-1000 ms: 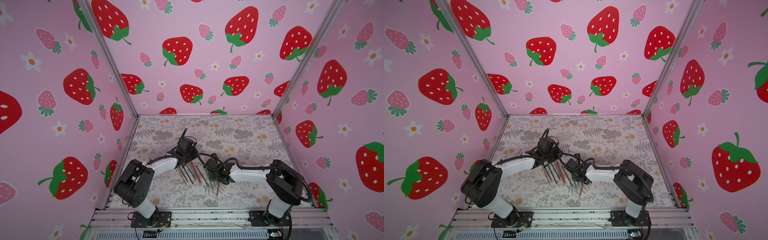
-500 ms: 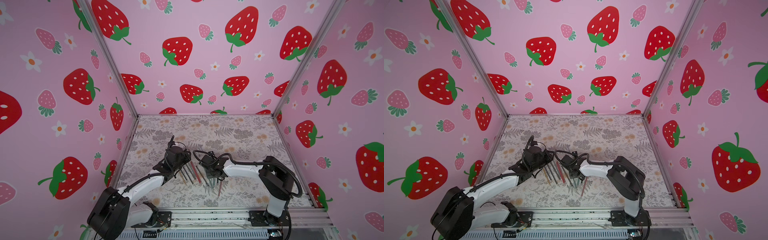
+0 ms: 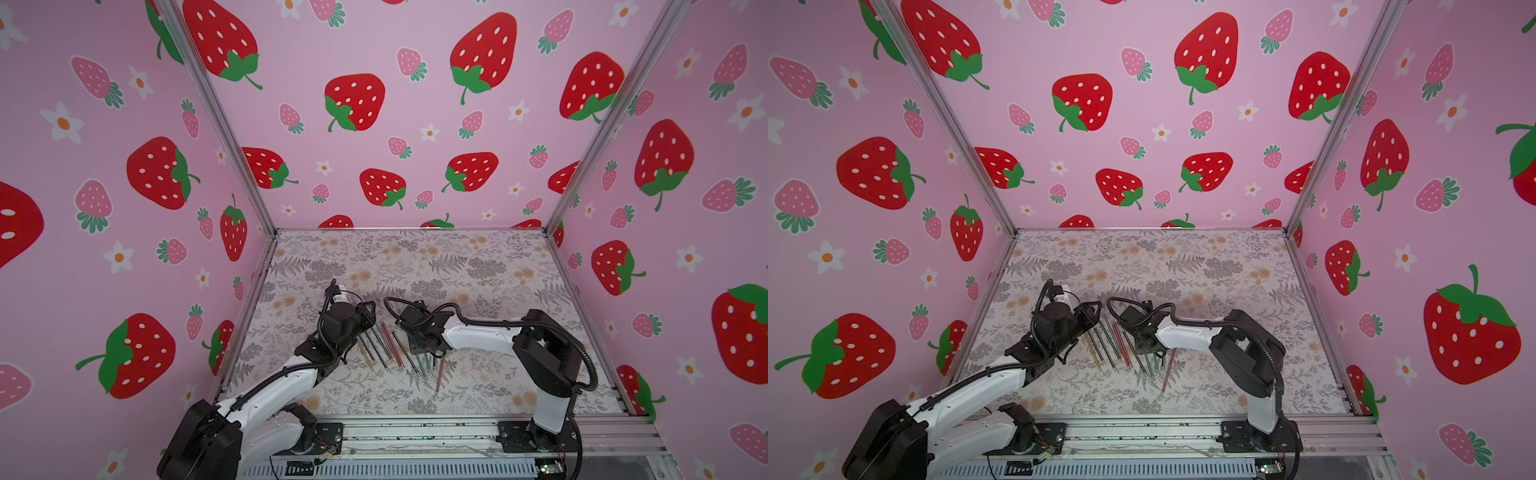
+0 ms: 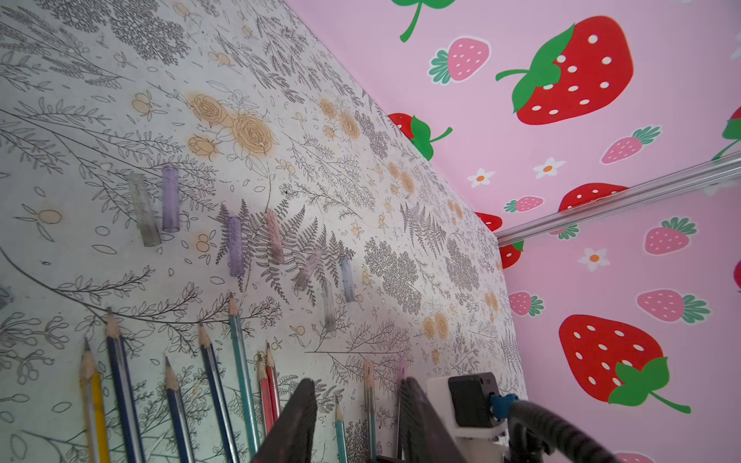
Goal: Remove the protective cover of the pencils
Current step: Pick up the pencil from the center of the board.
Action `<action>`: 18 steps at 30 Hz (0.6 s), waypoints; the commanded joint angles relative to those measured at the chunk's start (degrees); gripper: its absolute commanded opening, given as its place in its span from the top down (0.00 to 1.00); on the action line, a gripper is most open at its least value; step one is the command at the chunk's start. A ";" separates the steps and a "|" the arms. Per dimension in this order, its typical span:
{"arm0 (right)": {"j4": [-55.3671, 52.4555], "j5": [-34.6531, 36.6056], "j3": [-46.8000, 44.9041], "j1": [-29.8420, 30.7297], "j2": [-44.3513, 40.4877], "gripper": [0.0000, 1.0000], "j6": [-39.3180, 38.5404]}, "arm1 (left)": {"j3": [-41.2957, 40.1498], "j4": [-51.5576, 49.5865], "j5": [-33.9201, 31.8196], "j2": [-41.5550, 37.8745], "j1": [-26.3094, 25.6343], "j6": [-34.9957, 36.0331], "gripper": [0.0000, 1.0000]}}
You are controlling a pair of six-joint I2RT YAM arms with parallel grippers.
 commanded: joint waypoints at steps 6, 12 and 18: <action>-0.90 -3.37 -0.70 -0.61 2.39 0.95 -0.44 | 0.06 2.58 3.69 -2.59 0.29 1.83 0.61; 1.37 -3.36 -1.62 -0.61 -1.05 1.00 -2.95 | 0.36 2.89 5.63 -2.99 0.29 2.56 0.60; 7.16 -2.08 -6.86 0.46 -8.85 1.00 -4.21 | 1.45 6.30 11.14 -0.39 0.21 2.41 0.60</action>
